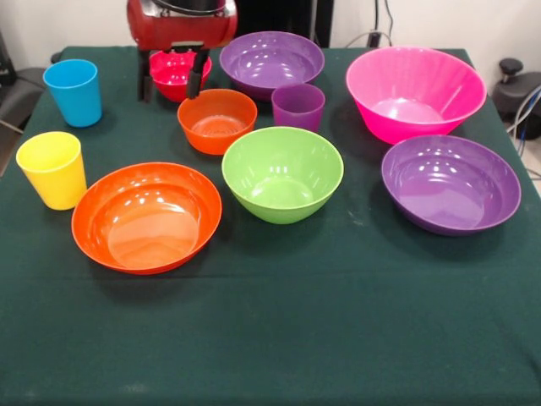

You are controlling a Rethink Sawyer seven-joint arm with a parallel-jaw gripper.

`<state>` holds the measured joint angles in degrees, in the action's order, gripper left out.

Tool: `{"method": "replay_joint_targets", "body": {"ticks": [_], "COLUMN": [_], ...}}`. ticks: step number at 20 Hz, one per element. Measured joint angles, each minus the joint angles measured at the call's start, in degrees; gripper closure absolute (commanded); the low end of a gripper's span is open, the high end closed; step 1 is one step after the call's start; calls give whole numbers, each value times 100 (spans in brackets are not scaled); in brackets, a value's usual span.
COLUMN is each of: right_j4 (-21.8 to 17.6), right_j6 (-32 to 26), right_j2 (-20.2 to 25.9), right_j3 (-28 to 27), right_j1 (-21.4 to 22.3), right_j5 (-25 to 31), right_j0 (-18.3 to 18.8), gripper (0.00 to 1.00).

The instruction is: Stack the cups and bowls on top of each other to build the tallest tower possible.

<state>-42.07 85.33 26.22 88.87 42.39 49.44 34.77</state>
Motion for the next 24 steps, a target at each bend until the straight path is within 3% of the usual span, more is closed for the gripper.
{"method": "replay_joint_targets", "body": {"ticks": [10, 24], "right_j4": [-12, -12], "right_j6": [-38, -39], "right_j2": [124, 665], "right_j3": [229, 1042], "right_j1": [31, -47], "right_j5": [0, -194], "right_j0": [345, 1069], "gripper": [0, 0]}}
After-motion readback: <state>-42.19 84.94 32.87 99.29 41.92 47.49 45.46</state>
